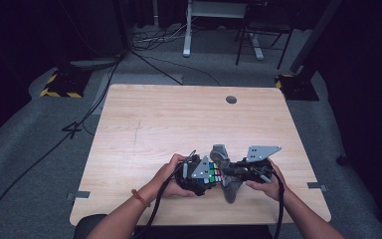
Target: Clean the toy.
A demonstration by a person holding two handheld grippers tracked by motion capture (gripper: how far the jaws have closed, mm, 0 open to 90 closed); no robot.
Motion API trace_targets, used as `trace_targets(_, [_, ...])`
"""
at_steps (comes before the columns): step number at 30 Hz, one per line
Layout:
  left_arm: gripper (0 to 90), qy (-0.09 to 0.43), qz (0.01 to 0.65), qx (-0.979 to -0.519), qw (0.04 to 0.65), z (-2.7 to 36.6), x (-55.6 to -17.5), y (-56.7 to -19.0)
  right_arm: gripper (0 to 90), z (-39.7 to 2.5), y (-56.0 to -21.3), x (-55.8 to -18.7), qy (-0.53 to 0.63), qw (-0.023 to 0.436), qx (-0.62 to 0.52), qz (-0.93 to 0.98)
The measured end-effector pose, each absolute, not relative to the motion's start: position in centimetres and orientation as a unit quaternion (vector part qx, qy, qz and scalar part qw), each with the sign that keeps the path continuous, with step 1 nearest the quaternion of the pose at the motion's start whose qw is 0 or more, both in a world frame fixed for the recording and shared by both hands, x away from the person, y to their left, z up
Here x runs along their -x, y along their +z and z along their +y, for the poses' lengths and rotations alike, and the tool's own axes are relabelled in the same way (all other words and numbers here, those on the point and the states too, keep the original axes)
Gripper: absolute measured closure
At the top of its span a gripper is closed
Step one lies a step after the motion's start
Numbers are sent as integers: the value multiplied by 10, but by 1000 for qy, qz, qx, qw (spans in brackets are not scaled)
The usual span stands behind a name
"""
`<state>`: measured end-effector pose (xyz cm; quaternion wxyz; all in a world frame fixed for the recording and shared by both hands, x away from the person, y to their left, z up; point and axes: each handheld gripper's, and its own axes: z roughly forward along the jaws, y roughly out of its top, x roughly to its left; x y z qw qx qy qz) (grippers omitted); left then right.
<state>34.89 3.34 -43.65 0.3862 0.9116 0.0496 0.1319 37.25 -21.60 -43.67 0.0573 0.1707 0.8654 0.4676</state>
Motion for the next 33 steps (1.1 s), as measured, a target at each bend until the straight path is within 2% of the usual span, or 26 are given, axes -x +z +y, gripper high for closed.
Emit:
trace_targets(10, [330,145,51,-898,412,43,-348,-428,775,-218,-444,-379,463,36,-177,868])
trace_targets(12, [330,144,52,-900,408,42,-349,-429,775,-218,-443,-377,481,18,-165,861])
trace_targets(14, [327,144,51,-903,401,41,-349,-432,775,-217,-440,-373,483,25,-152,862])
trace_targets(19, [326,136,49,-912,384,38,-350,-437,776,-222,-435,-371,519,5,-139,844])
trace_targets(33, [331,147,42,-914,375,36,-350,-437,777,-213,-428,-359,523,14,-113,845])
